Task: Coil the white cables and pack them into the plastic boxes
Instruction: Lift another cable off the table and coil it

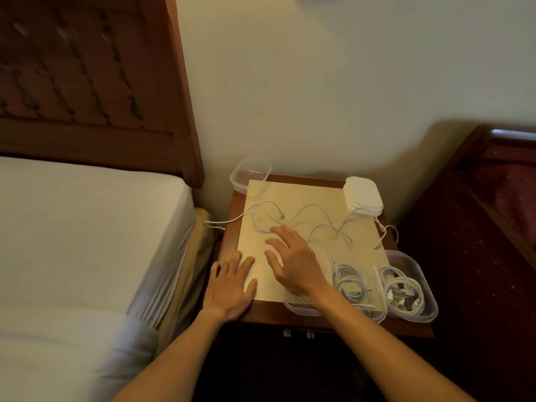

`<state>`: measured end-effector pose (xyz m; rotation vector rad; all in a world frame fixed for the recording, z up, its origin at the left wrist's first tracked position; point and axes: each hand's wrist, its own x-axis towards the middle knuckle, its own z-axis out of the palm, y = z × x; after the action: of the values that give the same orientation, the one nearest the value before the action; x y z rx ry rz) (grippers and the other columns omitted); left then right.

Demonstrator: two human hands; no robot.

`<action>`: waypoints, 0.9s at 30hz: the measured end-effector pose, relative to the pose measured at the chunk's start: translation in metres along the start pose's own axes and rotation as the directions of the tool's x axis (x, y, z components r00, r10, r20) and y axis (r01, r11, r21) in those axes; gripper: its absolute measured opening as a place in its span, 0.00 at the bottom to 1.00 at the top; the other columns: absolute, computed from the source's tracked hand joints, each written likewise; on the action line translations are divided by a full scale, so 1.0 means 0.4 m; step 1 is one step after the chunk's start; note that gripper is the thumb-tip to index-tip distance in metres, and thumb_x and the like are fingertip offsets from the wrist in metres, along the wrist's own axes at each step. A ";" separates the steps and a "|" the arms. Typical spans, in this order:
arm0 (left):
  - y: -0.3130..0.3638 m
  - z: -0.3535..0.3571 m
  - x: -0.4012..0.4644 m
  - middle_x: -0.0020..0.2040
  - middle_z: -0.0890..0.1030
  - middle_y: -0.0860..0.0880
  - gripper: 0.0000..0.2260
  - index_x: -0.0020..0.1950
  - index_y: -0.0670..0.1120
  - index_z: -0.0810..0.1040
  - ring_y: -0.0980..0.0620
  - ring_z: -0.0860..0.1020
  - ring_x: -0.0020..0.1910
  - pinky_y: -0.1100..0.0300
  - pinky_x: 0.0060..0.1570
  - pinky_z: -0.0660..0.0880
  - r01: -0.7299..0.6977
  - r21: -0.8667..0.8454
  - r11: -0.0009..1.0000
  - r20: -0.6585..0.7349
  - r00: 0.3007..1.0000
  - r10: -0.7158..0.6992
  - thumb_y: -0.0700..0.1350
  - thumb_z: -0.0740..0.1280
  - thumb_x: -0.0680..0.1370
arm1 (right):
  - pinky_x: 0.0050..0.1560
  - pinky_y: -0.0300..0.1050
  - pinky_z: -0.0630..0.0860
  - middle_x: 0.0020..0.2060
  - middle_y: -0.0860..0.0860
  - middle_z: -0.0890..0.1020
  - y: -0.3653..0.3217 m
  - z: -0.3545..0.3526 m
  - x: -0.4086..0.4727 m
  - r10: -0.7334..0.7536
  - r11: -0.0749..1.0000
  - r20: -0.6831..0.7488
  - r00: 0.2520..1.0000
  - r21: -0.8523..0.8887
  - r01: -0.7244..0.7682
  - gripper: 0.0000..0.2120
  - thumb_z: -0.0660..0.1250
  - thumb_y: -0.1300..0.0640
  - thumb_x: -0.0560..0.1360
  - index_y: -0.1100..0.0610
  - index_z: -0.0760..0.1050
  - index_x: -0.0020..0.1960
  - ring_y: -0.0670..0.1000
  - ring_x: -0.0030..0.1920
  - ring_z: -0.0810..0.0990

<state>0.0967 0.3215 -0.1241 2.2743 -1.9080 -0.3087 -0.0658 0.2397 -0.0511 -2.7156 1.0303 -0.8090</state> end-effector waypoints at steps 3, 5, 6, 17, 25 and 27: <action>-0.011 0.010 0.020 0.80 0.52 0.51 0.26 0.78 0.59 0.52 0.49 0.50 0.78 0.45 0.74 0.46 0.014 -0.001 1.000 -0.021 1.000 -0.014 0.63 0.46 0.80 | 0.54 0.43 0.76 0.56 0.52 0.81 0.005 0.014 0.164 0.052 0.996 0.022 0.998 0.065 -0.054 0.12 0.60 0.55 0.79 0.57 0.80 0.56 0.51 0.56 0.78; -0.015 0.024 0.031 0.81 0.44 0.52 0.27 0.79 0.59 0.46 0.51 0.40 0.79 0.46 0.76 0.40 0.024 -0.001 1.000 -0.015 1.000 -0.024 0.63 0.43 0.80 | 0.51 0.44 0.77 0.55 0.52 0.81 0.033 0.052 0.272 0.095 0.993 0.062 0.994 0.059 -0.099 0.12 0.60 0.56 0.80 0.57 0.79 0.57 0.52 0.54 0.78; -0.016 0.028 0.035 0.80 0.41 0.53 0.28 0.79 0.58 0.44 0.52 0.37 0.78 0.46 0.76 0.37 0.027 0.001 1.000 -0.011 1.000 -0.027 0.63 0.41 0.80 | 0.52 0.46 0.77 0.56 0.52 0.81 0.049 0.076 0.326 0.109 0.994 0.084 0.990 0.018 -0.111 0.12 0.60 0.56 0.80 0.57 0.78 0.58 0.53 0.55 0.77; -0.028 0.047 0.043 0.80 0.39 0.54 0.26 0.80 0.57 0.42 0.55 0.33 0.77 0.47 0.76 0.36 0.013 0.016 1.000 -0.038 0.999 -0.012 0.59 0.40 0.81 | 0.55 0.52 0.75 0.59 0.59 0.80 0.144 0.276 0.550 0.218 0.913 0.302 0.928 -0.400 -0.084 0.16 0.60 0.67 0.77 0.61 0.76 0.63 0.61 0.59 0.78; -0.027 0.041 0.040 0.80 0.38 0.54 0.29 0.80 0.56 0.42 0.55 0.34 0.77 0.49 0.74 0.34 0.022 0.005 1.000 -0.006 1.000 -0.022 0.61 0.35 0.78 | 0.45 0.50 0.81 0.47 0.57 0.84 0.045 0.108 0.371 0.006 0.999 -0.057 0.998 -0.051 -0.008 0.06 0.66 0.61 0.78 0.60 0.81 0.51 0.58 0.44 0.82; -0.030 0.032 0.037 0.80 0.40 0.55 0.30 0.80 0.54 0.44 0.55 0.35 0.77 0.49 0.75 0.35 0.012 -0.034 0.999 -0.004 1.000 -0.012 0.61 0.36 0.78 | 0.43 0.49 0.80 0.45 0.56 0.84 0.002 0.059 0.243 -0.052 0.999 -0.104 0.993 0.010 0.053 0.06 0.66 0.60 0.78 0.59 0.82 0.51 0.55 0.43 0.81</action>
<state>0.1074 0.3091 -0.1404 2.2639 -1.8727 -0.3352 0.0068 0.1747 -0.0287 -2.7263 0.9730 -0.9718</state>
